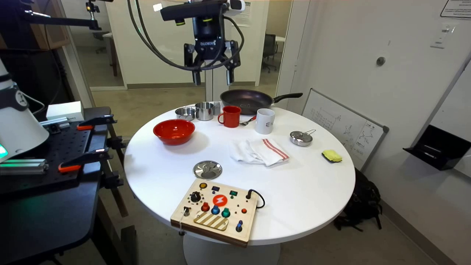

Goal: Unfold the red and white towel once

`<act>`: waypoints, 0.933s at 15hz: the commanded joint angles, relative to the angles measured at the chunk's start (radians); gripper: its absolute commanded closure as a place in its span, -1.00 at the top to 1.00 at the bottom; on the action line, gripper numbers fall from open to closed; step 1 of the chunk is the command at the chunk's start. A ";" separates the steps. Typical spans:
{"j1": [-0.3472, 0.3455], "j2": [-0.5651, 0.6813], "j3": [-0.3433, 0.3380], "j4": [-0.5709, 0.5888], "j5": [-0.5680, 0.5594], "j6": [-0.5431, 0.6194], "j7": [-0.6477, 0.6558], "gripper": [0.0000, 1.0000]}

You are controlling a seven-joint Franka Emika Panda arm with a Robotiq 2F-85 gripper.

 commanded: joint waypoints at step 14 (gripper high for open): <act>-0.422 0.593 0.473 0.225 -0.109 0.660 -0.502 1.00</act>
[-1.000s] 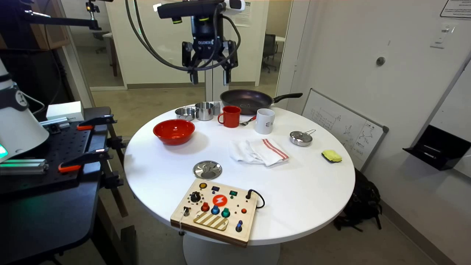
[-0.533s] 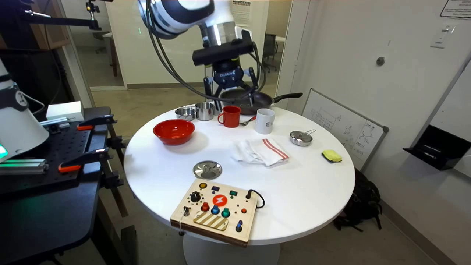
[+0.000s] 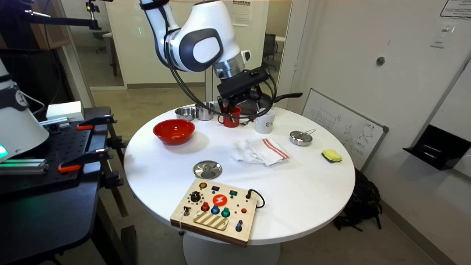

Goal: Unfold the red and white towel once

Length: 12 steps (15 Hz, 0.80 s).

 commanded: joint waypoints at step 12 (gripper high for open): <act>0.394 0.131 -0.311 0.307 -0.126 -0.308 0.417 1.00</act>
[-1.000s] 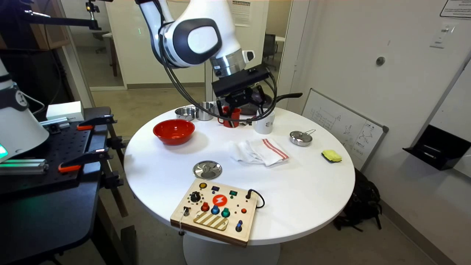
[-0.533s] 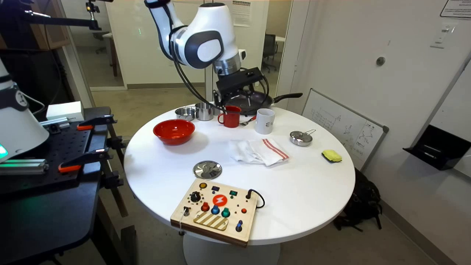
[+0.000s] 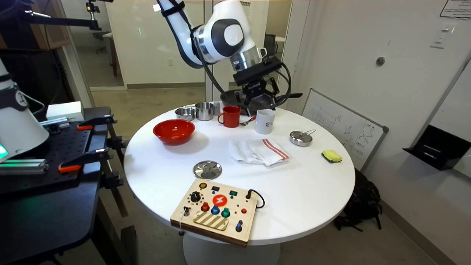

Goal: Unfold the red and white towel once

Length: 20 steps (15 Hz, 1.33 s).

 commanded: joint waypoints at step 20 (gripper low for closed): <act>-0.155 0.253 0.222 0.216 0.179 -0.235 -0.132 1.00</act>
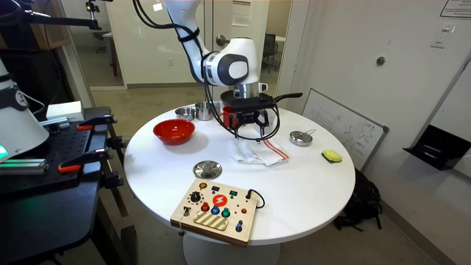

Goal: Unfold the red and white towel once

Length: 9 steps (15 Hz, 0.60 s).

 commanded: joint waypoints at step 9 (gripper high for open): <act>-0.008 0.071 0.032 0.071 0.053 -0.030 -0.135 1.00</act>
